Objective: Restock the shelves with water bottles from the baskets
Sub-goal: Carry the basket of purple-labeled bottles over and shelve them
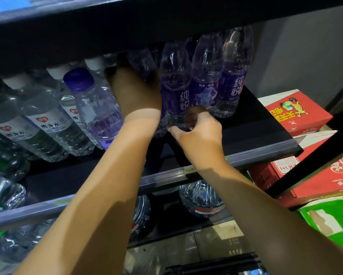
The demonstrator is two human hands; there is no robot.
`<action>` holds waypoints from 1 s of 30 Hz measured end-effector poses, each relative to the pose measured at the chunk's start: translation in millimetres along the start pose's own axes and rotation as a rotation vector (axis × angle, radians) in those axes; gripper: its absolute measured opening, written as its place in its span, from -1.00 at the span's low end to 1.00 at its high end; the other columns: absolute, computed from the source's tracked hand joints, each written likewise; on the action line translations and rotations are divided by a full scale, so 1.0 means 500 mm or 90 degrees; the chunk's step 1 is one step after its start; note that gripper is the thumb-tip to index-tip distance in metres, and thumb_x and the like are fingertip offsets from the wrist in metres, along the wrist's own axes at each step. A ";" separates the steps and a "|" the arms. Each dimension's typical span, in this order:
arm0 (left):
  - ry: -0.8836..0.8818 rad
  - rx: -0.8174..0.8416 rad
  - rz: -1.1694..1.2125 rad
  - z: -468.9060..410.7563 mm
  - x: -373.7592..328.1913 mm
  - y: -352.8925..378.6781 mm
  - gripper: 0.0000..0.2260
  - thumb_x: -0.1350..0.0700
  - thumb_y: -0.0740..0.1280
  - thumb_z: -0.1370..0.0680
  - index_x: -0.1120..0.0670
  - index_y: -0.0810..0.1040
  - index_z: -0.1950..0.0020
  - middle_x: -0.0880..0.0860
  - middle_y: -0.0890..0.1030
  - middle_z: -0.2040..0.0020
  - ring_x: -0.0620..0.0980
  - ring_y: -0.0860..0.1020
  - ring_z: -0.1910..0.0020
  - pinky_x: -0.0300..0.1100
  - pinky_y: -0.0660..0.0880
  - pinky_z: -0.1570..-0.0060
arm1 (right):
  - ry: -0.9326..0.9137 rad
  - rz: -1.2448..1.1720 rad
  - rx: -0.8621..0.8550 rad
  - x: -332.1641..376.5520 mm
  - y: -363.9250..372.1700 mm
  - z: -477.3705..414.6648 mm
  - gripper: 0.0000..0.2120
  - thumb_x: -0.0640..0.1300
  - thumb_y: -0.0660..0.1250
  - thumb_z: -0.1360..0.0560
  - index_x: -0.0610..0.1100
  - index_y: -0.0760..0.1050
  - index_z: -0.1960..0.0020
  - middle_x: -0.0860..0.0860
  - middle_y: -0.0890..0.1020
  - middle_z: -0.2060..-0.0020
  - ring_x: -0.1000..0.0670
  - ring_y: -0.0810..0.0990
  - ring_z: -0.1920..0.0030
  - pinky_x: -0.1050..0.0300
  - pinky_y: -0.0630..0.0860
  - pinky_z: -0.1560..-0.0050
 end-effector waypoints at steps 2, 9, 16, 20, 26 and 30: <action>0.024 0.015 -0.024 0.003 -0.003 -0.004 -0.57 0.06 0.38 -0.46 0.12 0.51 -0.32 0.14 0.59 -0.19 0.10 0.53 -0.21 -0.16 0.46 -0.15 | 0.003 0.003 0.000 -0.003 0.001 -0.001 -0.64 -0.08 0.51 -0.38 -0.21 0.51 -0.06 -0.11 0.58 0.01 -0.05 0.57 0.02 0.24 0.45 0.17; -0.004 0.055 0.024 0.019 -0.012 -0.001 -0.48 0.08 0.33 -0.48 0.22 0.36 -0.41 0.18 0.52 -0.30 0.13 0.46 -0.31 -0.14 0.37 -0.26 | 0.001 0.024 -0.008 -0.007 -0.001 -0.001 -0.65 -0.07 0.51 -0.38 -0.20 0.51 -0.06 -0.11 0.58 0.03 -0.04 0.55 0.06 0.35 0.32 0.24; -0.015 0.067 -0.008 -0.001 -0.022 -0.006 -0.64 0.15 0.34 -0.52 0.25 0.44 -0.27 0.18 0.56 -0.21 0.09 0.51 -0.21 -0.41 0.25 0.08 | 0.004 0.122 0.027 -0.020 -0.014 -0.001 -0.63 -0.05 0.48 -0.43 -0.24 0.47 -0.10 -0.12 0.53 -0.04 -0.07 0.53 -0.01 0.23 0.37 0.14; -0.001 0.150 -0.029 -0.007 -0.019 0.000 -0.63 0.18 0.26 -0.58 0.25 0.35 -0.37 0.23 0.49 -0.28 0.14 0.45 -0.29 -0.24 0.33 -0.15 | 0.006 0.164 0.034 -0.035 -0.030 -0.004 -0.58 -0.08 0.46 -0.45 -0.22 0.45 -0.22 -0.10 0.50 -0.12 0.00 0.47 0.04 0.21 0.40 0.08; -0.024 0.150 -0.072 0.025 -0.041 -0.006 -0.41 0.18 0.21 -0.62 0.34 -0.01 -0.53 0.29 0.16 -0.52 0.16 0.13 -0.52 -0.23 0.03 -0.41 | 0.002 0.182 0.034 -0.046 -0.049 -0.007 -0.55 -0.07 0.47 -0.44 -0.19 0.44 -0.24 -0.09 0.50 -0.16 0.04 0.45 0.02 0.22 0.39 0.05; 0.036 0.138 -0.099 0.081 -0.044 -0.007 -0.28 0.16 0.25 -0.58 0.39 -0.16 -0.51 0.35 -0.08 -0.54 0.21 -0.08 -0.56 -0.09 -0.10 -0.53 | -0.046 0.247 0.045 -0.056 -0.073 0.008 -0.52 -0.02 0.44 -0.46 -0.17 0.39 -0.28 -0.09 0.48 -0.18 -0.05 0.42 -0.21 0.21 0.34 -0.07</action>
Point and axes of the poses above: each hand's wrist, its own z-axis away from the middle knuckle, its own y-axis out of the palm, x = y × z, the point moved 3 cm from there along -z, towards the middle knuckle
